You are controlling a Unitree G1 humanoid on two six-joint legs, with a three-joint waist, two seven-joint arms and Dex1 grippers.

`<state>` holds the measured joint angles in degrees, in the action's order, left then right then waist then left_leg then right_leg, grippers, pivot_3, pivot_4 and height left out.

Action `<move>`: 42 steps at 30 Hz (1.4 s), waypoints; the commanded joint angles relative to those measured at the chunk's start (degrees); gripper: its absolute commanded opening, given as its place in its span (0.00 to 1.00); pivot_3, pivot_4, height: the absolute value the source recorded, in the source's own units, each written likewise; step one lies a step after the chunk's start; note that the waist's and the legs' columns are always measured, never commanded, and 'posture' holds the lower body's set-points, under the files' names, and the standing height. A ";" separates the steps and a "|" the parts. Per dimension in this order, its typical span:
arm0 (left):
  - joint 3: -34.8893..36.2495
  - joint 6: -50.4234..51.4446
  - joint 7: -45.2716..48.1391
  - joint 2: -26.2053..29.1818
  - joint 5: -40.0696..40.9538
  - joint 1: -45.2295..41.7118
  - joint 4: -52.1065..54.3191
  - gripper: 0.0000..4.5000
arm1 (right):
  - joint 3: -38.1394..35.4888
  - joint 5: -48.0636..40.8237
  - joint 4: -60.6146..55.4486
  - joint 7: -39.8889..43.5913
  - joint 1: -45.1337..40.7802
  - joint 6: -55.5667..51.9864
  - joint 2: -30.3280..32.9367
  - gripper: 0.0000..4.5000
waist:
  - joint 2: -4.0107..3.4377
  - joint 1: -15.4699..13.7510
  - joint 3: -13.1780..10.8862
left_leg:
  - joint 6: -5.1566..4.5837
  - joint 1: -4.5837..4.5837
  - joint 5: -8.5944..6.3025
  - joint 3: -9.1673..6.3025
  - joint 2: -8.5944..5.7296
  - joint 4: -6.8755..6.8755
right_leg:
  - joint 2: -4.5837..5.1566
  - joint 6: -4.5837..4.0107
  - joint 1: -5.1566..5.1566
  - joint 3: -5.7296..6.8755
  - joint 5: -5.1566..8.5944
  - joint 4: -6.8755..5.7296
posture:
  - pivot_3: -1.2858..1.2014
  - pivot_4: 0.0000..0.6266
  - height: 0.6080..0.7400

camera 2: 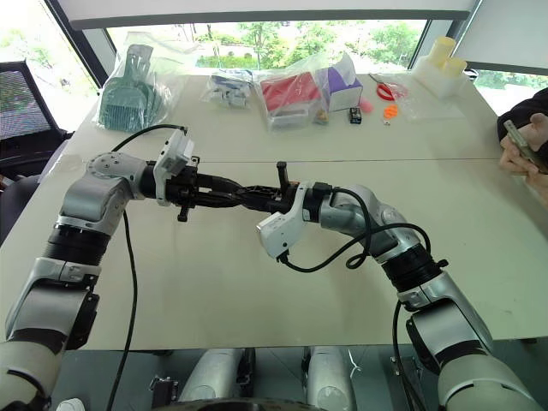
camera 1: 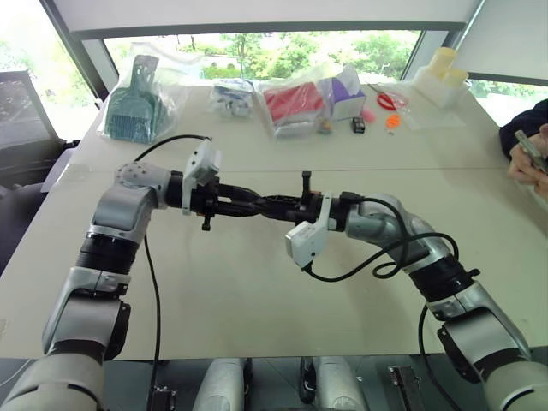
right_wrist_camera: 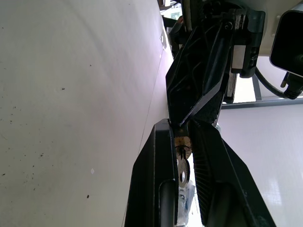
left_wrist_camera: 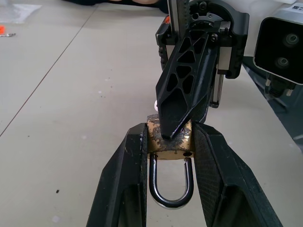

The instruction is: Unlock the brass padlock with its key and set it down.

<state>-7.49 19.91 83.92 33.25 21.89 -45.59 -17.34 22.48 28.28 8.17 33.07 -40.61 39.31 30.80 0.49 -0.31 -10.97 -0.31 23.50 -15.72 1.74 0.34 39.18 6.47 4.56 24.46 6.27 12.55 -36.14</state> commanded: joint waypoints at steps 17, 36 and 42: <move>5.01 1.46 -2.89 3.05 1.78 -0.56 4.83 0.82 | -1.19 -2.17 -1.03 0.33 -0.37 -1.34 0.20 0.00 | 0.00 0.11 0.00 | 0.00 -0.01 0.00 0.00 0.03 0.00 | 0.00 0.00 0.00 -0.01 0.00 0.00 | 0.52 0.24 1.00; -0.16 -2.05 -5.71 3.82 -4.71 4.19 6.25 0.00 | -1.50 -2.79 -1.26 0.80 -0.42 -2.56 0.45 0.00 | 0.00 0.01 0.00 | 0.01 -0.02 0.00 0.03 0.03 0.00 | 0.00 0.00 0.00 -0.04 0.00 -0.01 | 0.52 0.24 1.00; 0.65 -8.84 -10.25 0.66 -7.52 2.84 0.27 0.00 | -1.45 -2.93 -1.39 0.81 -0.53 -2.91 0.27 0.00 | 0.00 -0.06 0.00 | 0.01 -0.03 0.00 0.05 0.02 0.00 | 0.00 0.00 0.00 -0.04 0.00 -0.01 | 0.52 0.24 1.00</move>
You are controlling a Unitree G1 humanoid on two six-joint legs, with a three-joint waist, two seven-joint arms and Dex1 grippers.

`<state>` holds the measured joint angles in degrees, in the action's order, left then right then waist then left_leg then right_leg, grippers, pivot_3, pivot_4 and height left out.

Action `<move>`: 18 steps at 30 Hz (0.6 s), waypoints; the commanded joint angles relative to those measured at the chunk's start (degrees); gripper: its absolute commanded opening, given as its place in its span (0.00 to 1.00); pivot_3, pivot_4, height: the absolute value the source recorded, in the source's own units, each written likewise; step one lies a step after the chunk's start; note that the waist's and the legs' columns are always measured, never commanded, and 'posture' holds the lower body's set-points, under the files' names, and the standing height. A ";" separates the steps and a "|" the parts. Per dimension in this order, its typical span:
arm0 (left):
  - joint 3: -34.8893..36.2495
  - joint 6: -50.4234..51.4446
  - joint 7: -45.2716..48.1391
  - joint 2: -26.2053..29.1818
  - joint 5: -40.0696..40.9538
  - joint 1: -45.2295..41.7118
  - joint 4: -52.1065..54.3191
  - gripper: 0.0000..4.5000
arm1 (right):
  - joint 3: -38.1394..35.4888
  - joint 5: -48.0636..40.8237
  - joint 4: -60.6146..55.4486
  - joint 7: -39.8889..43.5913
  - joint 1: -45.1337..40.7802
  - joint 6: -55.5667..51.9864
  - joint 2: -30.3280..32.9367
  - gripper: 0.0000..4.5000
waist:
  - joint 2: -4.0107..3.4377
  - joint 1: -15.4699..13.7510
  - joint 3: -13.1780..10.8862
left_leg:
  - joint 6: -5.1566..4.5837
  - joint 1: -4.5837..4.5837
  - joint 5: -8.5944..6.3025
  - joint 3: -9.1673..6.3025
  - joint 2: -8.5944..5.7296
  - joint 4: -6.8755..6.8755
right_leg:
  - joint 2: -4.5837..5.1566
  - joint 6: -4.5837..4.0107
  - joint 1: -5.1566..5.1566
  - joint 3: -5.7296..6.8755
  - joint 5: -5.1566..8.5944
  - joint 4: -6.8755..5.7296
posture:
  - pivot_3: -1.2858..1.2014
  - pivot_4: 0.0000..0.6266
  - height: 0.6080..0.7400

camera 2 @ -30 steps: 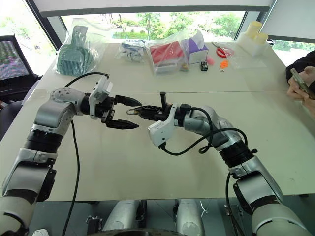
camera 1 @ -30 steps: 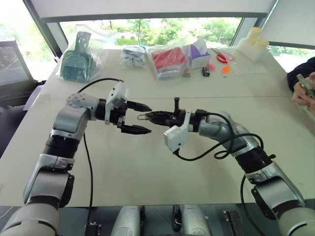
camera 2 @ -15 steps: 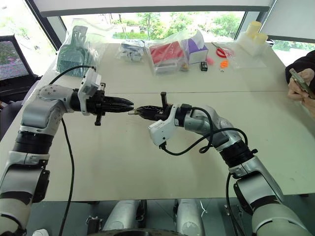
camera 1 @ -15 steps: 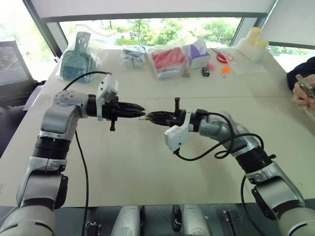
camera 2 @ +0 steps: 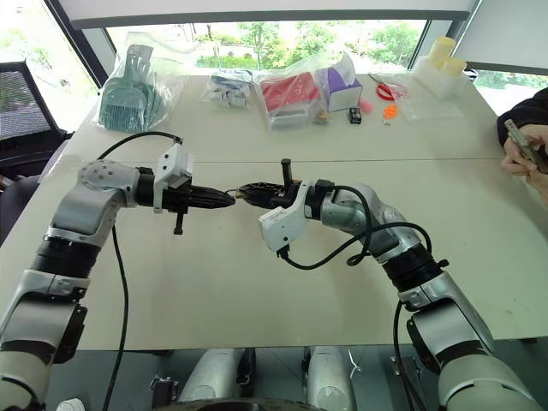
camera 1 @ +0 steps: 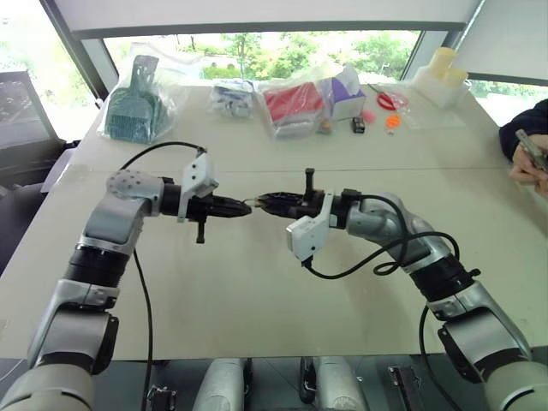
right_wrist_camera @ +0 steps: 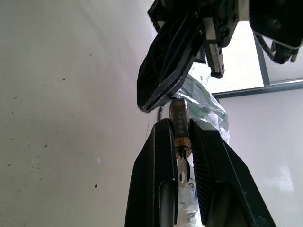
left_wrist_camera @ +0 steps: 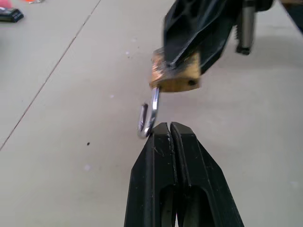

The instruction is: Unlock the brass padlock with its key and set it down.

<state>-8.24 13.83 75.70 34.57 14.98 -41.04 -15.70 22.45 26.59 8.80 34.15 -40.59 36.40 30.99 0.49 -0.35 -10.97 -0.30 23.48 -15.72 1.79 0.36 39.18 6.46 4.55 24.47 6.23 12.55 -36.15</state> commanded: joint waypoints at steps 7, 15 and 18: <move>1.80 -3.45 -2.46 0.06 -0.53 -0.65 -1.79 0.00 | -1.06 -0.56 -0.44 -0.67 -0.26 -0.46 -0.12 0.00 | 0.00 0.10 0.00 | 0.00 0.00 0.00 0.01 -0.02 0.00 | 0.00 0.00 0.00 0.00 0.00 -0.01 | 0.52 0.24 1.00; 3.11 -2.38 -3.73 4.27 -0.40 4.41 1.23 0.00 | 0.07 6.19 10.97 -7.74 -1.39 0.47 -0.17 0.00 | -0.01 0.21 -0.01 | 0.00 -0.02 0.00 0.03 0.02 -0.01 | 0.00 0.00 0.00 -0.01 0.00 -0.02 | 0.52 0.24 1.00; 3.59 -1.43 -5.75 4.74 -0.36 6.96 3.67 0.00 | 2.27 10.02 18.53 -10.32 -4.13 -0.55 -1.90 0.00 | -0.01 0.33 -0.01 | 0.00 -0.02 0.00 0.04 0.02 0.00 | 0.01 0.00 0.00 -0.04 0.00 -0.01 | 0.52 0.24 1.00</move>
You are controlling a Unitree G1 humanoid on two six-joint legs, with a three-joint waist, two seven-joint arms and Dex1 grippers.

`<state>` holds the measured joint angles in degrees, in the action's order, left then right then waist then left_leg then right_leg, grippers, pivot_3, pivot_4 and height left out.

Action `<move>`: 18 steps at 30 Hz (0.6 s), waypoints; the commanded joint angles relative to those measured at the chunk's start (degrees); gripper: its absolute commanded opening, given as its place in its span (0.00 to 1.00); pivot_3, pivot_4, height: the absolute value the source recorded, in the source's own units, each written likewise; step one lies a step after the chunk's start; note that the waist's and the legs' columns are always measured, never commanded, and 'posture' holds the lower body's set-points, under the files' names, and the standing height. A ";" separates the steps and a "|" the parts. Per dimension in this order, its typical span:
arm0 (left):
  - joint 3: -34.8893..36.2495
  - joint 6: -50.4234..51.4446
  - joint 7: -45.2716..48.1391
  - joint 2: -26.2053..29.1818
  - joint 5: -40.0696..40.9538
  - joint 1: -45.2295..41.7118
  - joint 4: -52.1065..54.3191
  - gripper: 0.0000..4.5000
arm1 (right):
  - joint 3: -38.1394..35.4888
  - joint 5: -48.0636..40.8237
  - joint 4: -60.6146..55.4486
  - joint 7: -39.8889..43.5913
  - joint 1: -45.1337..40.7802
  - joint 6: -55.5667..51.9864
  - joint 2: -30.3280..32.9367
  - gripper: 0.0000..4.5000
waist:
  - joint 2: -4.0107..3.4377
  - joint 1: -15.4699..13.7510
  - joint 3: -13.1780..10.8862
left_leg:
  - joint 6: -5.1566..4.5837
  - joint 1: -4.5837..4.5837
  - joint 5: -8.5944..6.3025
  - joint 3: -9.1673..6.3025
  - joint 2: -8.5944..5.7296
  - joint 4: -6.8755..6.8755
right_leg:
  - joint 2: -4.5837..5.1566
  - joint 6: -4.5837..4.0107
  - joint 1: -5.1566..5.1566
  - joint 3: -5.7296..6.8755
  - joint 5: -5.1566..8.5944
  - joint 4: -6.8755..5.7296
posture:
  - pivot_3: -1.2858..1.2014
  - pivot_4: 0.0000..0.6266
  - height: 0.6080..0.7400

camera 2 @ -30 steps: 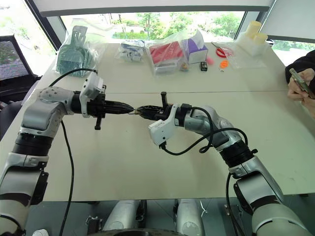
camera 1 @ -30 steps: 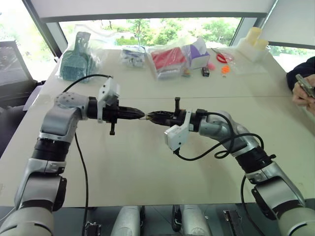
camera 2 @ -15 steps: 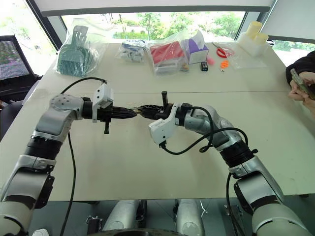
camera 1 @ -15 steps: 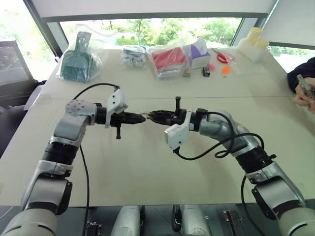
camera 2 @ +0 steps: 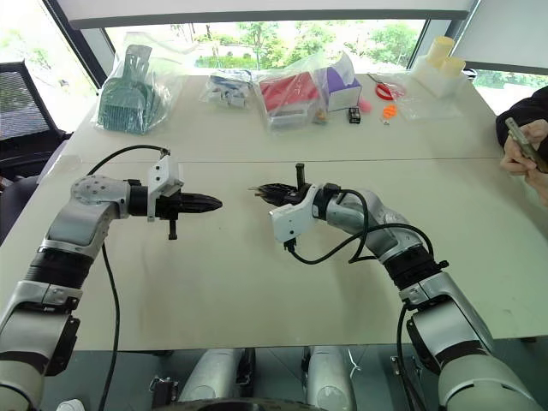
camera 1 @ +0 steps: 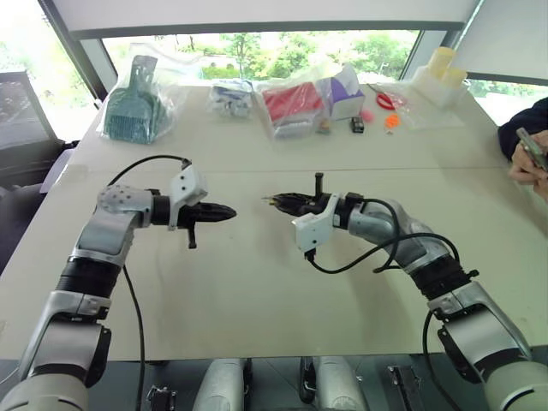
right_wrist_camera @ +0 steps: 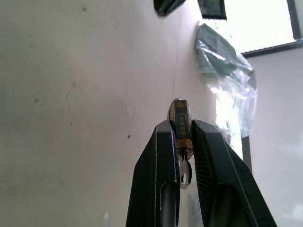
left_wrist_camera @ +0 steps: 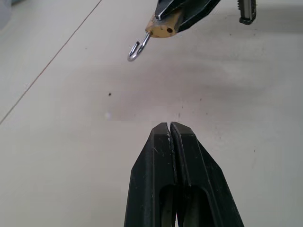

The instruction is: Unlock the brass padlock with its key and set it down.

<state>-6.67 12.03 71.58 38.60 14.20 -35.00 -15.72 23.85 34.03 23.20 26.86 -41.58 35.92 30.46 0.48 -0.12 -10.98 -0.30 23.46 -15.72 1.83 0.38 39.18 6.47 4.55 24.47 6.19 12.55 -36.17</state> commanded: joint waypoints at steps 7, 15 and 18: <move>2.04 2.25 -4.36 0.72 0.40 6.52 10.40 0.00 | 3.63 4.07 10.48 -3.43 -5.77 0.80 -2.77 0.00 | -0.01 0.86 0.00 | 0.00 -0.01 0.00 0.00 0.04 -0.03 | 0.00 0.00 0.02 -0.03 0.00 -0.02 | 0.52 0.24 1.00; 2.46 4.04 -5.58 0.97 1.53 9.69 14.45 0.00 | 3.32 -3.04 1.31 8.25 -0.92 -1.02 -0.26 0.88 | -0.01 0.81 0.00 | 0.00 -0.03 0.00 0.00 0.05 -0.02 | 0.00 0.00 0.02 -0.05 0.00 -0.03 | 0.52 0.24 1.00; 2.72 5.00 -5.34 1.19 2.19 9.68 15.23 0.00 | 1.65 -7.84 -4.03 13.75 1.14 -4.97 1.46 0.99 | -0.01 0.72 0.01 | 0.00 -0.04 0.00 -0.01 0.06 -0.03 | 0.00 0.00 0.01 -0.05 0.00 -0.03 | 0.52 0.24 1.00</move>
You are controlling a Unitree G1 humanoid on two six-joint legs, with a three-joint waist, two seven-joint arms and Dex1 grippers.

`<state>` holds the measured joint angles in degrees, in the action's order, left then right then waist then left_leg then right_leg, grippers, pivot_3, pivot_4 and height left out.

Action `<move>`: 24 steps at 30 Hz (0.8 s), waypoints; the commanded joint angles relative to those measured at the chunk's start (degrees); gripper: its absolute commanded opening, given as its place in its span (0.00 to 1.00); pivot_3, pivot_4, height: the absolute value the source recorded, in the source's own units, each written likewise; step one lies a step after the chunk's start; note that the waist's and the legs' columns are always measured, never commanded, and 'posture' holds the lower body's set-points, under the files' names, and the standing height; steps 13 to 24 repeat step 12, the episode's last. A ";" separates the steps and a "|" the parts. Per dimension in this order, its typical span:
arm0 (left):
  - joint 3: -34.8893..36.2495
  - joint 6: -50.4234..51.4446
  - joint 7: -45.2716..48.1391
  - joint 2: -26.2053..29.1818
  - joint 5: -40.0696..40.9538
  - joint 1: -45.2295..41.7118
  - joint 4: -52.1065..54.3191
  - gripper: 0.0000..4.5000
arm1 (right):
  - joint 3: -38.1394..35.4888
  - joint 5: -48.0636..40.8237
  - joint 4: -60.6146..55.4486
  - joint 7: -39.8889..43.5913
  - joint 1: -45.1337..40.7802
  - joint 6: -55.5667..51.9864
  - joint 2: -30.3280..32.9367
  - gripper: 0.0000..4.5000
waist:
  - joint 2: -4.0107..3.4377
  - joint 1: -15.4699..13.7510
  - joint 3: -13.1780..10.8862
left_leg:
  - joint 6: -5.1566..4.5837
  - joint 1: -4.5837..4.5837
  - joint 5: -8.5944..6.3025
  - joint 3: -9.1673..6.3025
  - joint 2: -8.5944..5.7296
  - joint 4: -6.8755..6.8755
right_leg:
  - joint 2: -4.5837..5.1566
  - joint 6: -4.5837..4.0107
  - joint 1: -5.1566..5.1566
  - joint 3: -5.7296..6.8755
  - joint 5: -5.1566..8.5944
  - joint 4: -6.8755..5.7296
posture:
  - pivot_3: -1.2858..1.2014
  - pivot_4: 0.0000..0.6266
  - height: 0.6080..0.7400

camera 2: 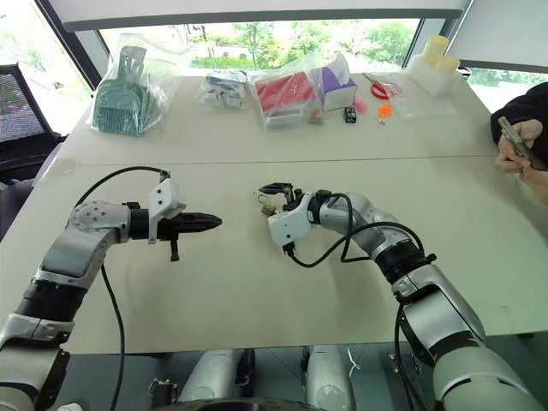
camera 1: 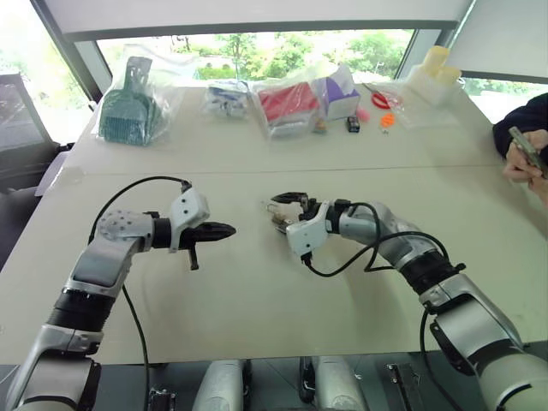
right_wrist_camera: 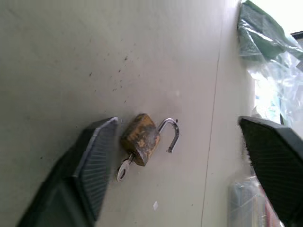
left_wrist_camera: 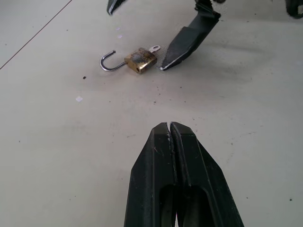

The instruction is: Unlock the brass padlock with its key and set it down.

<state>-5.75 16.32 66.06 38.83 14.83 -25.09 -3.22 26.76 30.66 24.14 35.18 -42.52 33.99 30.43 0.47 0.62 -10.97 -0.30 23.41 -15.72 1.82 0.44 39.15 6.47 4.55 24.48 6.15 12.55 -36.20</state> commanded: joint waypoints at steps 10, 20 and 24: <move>1.65 0.01 0.47 1.61 1.45 -1.10 2.63 0.00 | -12.24 -31.54 -28.99 26.35 11.97 -44.66 6.77 0.99 | 0.00 -0.20 0.00 | -0.01 0.00 0.00 -0.01 0.02 0.01 | 0.01 -0.01 -0.01 0.01 -0.01 0.01 | 0.52 0.24 1.00; 2.08 0.21 0.56 1.75 2.02 -0.74 3.07 0.00 | -13.93 -33.96 -31.99 26.77 12.76 -50.83 7.83 0.99 | 0.00 -0.20 0.00 | -0.01 0.00 -0.01 -0.01 0.02 0.01 | 0.01 -0.01 -0.01 0.01 -0.01 0.01 | 0.52 0.24 1.00; 2.08 0.21 0.56 1.75 2.02 -0.74 3.07 0.00 | -13.93 -33.96 -31.99 26.77 12.76 -50.83 7.83 0.99 | 0.00 -0.20 0.00 | -0.01 0.00 -0.01 -0.01 0.02 0.01 | 0.01 -0.01 -0.01 0.01 -0.01 0.01 | 0.52 0.24 1.00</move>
